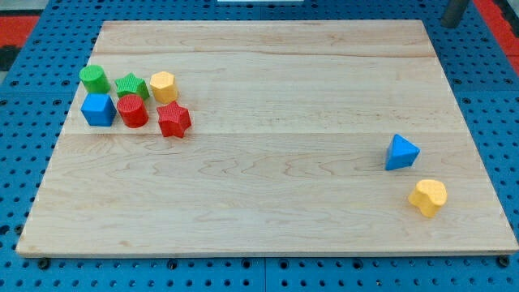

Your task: Slide the yellow heart to the red star

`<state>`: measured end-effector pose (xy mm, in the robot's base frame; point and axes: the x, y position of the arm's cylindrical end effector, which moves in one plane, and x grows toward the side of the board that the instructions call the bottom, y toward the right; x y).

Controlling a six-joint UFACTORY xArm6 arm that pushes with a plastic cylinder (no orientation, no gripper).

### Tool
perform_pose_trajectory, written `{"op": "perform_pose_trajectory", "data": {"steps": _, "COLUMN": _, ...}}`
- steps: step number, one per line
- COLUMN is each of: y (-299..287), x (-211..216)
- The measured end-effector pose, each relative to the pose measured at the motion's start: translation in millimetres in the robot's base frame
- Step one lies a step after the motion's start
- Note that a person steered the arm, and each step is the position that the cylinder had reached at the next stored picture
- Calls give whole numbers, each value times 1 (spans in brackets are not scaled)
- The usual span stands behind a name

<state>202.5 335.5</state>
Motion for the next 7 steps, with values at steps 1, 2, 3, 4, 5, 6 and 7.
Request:
{"op": "perform_pose_trajectory", "data": {"steps": 1, "y": 0, "x": 0}}
{"op": "perform_pose_trajectory", "data": {"steps": 2, "y": 2, "x": 0}}
{"op": "perform_pose_trajectory", "data": {"steps": 3, "y": 3, "x": 0}}
{"op": "perform_pose_trajectory", "data": {"steps": 4, "y": 10, "x": 2}}
{"op": "perform_pose_trajectory", "data": {"steps": 5, "y": 10, "x": 8}}
{"op": "perform_pose_trajectory", "data": {"steps": 6, "y": 3, "x": 45}}
{"op": "perform_pose_trajectory", "data": {"steps": 7, "y": 5, "x": 50}}
